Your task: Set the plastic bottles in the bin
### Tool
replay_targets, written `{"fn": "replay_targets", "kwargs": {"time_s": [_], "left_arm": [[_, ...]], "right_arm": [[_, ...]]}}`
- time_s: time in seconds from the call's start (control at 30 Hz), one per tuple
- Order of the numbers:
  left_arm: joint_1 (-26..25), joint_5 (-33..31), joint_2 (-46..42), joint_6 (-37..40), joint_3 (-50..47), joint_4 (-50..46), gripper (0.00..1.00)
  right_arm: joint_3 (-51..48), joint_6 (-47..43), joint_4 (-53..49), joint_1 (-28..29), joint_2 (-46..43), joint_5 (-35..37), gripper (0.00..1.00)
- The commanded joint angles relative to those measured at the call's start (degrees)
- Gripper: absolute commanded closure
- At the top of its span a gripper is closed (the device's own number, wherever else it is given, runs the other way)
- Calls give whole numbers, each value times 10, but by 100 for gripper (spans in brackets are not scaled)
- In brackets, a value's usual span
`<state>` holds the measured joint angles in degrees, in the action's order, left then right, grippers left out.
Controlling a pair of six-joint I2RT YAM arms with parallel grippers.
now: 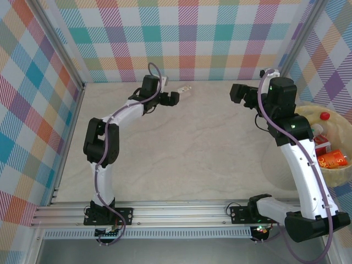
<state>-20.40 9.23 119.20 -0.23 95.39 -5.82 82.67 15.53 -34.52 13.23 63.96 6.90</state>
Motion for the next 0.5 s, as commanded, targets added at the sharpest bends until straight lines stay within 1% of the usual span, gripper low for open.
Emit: {"fn": "replay_targets", "kwargs": {"time_s": [0.0,0.17,0.2,0.23,0.3,0.37,0.4,0.47], "left_arm": [[14,90,40,82,59,-17,0],[14,101,128,165,193,-119,0],[16,110,142,182,207,-125,0],[16,113,149,196,205,-108,0],[16,106,156,214,181,-39,0],[16,84,172,225,183,0,0],[17,79,184,229,197,0,0],[18,85,217,243,248,-31,0]], "right_arm": [[-5,7,30,4,-8,5,0],[-6,3,29,4,-8,13,0],[-6,2,28,4,-7,14,0],[-5,1,27,4,-7,14,0],[-4,-3,26,4,-6,16,0],[-5,-6,26,4,-4,19,0],[-5,-7,26,4,-3,21,0],[-2,-9,23,4,3,22,0]]}}
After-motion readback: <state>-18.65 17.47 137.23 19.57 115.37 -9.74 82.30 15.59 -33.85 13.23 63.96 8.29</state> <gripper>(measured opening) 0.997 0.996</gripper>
